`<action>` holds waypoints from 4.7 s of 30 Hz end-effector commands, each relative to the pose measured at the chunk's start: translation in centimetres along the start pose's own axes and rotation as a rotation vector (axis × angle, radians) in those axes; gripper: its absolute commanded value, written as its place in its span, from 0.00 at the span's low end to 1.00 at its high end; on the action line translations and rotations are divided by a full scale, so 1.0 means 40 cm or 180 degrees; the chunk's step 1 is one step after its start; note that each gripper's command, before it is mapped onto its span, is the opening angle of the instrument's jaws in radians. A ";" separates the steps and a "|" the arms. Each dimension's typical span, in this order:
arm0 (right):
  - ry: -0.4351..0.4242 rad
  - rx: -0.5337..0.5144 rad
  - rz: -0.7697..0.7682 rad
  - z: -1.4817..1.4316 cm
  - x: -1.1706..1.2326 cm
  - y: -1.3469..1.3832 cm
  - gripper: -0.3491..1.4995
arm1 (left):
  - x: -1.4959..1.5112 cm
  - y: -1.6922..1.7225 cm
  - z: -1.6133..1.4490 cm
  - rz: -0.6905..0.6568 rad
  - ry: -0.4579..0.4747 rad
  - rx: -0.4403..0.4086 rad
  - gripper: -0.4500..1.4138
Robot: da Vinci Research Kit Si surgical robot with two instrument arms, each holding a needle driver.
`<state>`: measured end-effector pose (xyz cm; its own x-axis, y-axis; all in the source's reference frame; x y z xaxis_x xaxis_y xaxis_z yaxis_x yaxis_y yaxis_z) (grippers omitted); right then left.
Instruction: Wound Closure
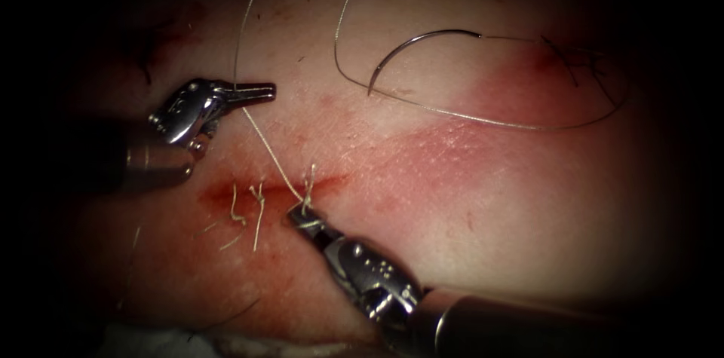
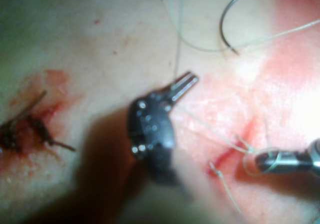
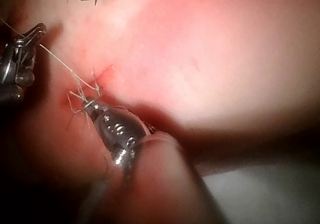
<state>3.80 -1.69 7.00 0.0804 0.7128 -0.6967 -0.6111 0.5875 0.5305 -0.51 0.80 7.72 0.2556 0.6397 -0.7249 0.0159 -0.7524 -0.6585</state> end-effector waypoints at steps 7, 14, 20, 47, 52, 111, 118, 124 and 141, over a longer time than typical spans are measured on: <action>-0.0157 0.0191 -0.0085 0.0001 -0.0080 -0.0076 0.00 | 0.0038 -0.0080 0.0028 -0.0060 -0.0050 0.0027 0.00; -0.0434 0.0601 -0.0553 0.0004 -0.0102 -0.0060 0.00 | 0.0159 -0.0153 0.0091 0.0006 -0.0134 -0.0004 0.00; -0.0933 0.1277 -0.2118 -0.0005 -0.0103 -0.0048 0.00 | 0.0171 -0.0186 0.0136 -0.0004 -0.0193 -0.0029 0.00; -0.1015 0.1872 -0.3941 -0.0031 -0.0104 -0.0055 0.00 | 0.0249 -0.0332 0.0209 0.0206 -0.0267 0.0185 0.00; -0.1016 0.1879 -0.3920 -0.0033 -0.0117 -0.0065 0.00 | 0.0258 -0.0341 0.0208 0.0241 -0.0267 0.0208 0.00; -0.1014 0.0816 -0.1063 0.0163 0.0079 0.0176 0.99 | 0.0545 0.0227 0.0200 0.0434 -0.0383 -0.0047 0.00; -0.1019 0.0806 -0.1054 0.0200 0.0077 0.0168 0.99 | 0.0546 0.0241 0.0204 0.0430 -0.0379 -0.0057 0.00; -0.1007 0.0795 -0.1035 0.0230 0.0087 0.0164 0.99 | 0.0543 0.0263 0.0219 0.0427 -0.0363 -0.0092 0.00; -0.0981 0.1130 -0.1203 0.0240 0.0089 0.0167 0.00 | 0.0545 0.0282 0.0230 0.0436 -0.0364 -0.0136 0.00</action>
<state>4.12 -0.63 7.51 0.4965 0.4757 -0.7261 -0.2022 0.8768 0.4362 -0.77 1.50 5.15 0.1466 0.5423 -0.8273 0.0297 -0.8384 -0.5443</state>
